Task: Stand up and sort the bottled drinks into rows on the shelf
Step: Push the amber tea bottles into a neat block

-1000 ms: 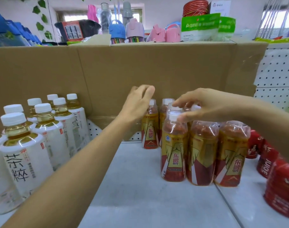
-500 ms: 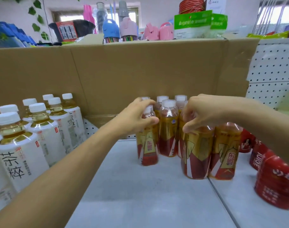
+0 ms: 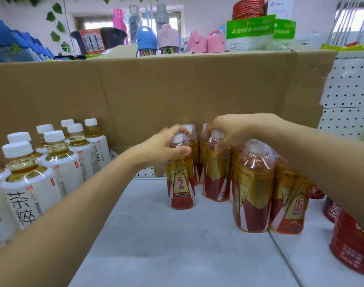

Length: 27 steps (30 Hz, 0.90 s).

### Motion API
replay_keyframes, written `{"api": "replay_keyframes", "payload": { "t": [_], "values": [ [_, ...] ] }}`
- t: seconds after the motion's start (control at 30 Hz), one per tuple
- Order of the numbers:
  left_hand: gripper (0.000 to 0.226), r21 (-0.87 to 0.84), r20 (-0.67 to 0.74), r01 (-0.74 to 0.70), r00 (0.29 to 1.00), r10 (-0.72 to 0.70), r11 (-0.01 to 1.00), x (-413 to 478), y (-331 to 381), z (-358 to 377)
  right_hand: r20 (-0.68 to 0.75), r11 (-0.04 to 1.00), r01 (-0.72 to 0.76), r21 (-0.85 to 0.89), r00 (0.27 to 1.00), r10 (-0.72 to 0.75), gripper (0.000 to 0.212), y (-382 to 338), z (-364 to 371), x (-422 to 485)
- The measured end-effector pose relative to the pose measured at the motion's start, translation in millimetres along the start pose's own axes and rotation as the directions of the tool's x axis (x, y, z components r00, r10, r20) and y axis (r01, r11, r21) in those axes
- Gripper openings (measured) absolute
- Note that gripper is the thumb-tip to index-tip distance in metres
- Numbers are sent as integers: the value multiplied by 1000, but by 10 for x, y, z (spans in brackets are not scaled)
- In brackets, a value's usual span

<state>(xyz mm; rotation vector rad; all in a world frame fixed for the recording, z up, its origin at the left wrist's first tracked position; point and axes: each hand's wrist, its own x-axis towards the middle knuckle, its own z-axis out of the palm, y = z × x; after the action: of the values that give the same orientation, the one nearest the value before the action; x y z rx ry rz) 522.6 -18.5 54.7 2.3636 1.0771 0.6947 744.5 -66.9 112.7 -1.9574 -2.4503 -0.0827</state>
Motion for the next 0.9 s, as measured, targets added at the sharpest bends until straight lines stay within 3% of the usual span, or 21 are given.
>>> {"api": "replay_keyframes", "payload": {
  "t": [0.2,0.47,0.63,0.77,0.9],
  "values": [
    [45,-25,-33,65,997,-65,998,-60,-57,-62,70,1000,-28,-2,997,28,24,210,-213,-71],
    [43,22,-24,1,1000,-1,1000,-15,13,-9,89,993,-112,49,990,107,20,417,-183,-143],
    [44,47,-62,-89,994,92,995,8,17,46,99,991,-59,121,994,47,34,338,-231,-203],
    [57,42,-97,-105,989,108,994,34,-14,83,25,997,6,82,1000,-8,37,180,-233,-120],
    [62,21,-121,-80,989,82,997,43,-18,107,4,996,-18,91,1000,18,39,95,-163,-1]
  ]
}}
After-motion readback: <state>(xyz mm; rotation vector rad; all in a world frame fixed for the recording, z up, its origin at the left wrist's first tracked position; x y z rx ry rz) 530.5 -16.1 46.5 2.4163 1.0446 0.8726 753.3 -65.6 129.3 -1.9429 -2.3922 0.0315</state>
